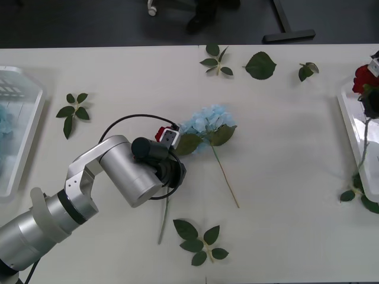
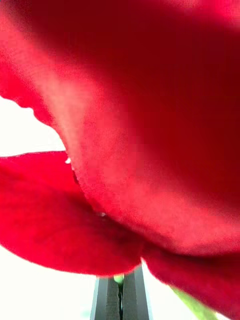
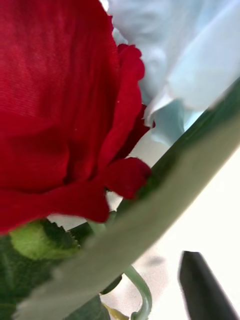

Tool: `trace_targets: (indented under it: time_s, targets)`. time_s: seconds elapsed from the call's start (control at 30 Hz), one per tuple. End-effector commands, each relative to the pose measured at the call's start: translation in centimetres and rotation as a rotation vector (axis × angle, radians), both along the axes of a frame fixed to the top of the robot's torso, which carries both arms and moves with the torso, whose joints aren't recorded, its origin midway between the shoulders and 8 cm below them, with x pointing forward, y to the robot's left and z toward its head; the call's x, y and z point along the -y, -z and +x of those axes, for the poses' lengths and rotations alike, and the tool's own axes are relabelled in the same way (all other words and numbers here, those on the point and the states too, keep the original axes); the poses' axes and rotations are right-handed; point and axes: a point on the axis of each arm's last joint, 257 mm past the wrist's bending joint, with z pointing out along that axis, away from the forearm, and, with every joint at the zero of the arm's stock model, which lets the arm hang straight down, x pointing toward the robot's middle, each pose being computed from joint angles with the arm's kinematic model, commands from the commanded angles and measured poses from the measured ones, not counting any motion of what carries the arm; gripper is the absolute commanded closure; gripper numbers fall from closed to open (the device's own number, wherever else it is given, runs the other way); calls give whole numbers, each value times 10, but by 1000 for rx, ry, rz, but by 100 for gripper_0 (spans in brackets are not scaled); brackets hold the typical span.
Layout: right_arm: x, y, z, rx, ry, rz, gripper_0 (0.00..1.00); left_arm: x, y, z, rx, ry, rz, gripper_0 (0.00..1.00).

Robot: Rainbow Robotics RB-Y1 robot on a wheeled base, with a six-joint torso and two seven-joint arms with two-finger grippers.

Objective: Place the red flowers into the right box and the blue flowers into the left box. If a person shows an open palm, hand one flower to the person first, then continue sorting.

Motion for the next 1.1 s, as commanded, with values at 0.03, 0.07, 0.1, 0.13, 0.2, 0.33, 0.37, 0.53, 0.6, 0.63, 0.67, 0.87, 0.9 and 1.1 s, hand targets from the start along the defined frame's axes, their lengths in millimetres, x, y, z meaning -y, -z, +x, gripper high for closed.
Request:
trace_targets:
  time_s: [0.03,0.07,0.1,0.13,0.2,0.33,0.37,0.53,0.6,0.63,0.67,0.87,0.9,1.1]
  targets:
    - [49,-79,17,20,-18,-212,100,20,-14,9,85,105,59,100]
    - [53,-84,18,17,-20,-235,100,21,-14,8,88,109,64,100]
    - [63,-93,20,4,-31,-288,100,20,-13,8,93,112,71,100]
    - [65,-96,21,0,-37,-307,100,20,-14,9,94,112,72,100]
    - [77,-102,21,-27,-46,-369,100,19,-14,9,97,113,77,100]
    - [94,-106,18,-75,-60,-468,100,18,-14,10,103,115,83,100]
    - [98,-105,17,-83,-56,-482,100,17,-14,11,105,115,87,100]
    - [106,-75,12,-149,-61,-549,100,3,-20,16,133,108,131,100]
    - [111,-56,7,-181,-40,-550,100,-14,-26,17,144,97,180,100]
    - [112,-47,6,-190,-33,-544,100,-22,-31,18,153,93,197,100]
    - [113,-38,5,-195,-20,-535,100,-30,-36,19,159,87,213,100]
    - [105,5,-2,-217,71,-460,100,-104,-77,14,193,8,250,100]
    - [102,9,-2,-220,82,-448,100,-115,-82,12,196,-2,248,100]
    - [88,20,1,-224,84,-428,100,-134,-130,2,234,-6,160,100]
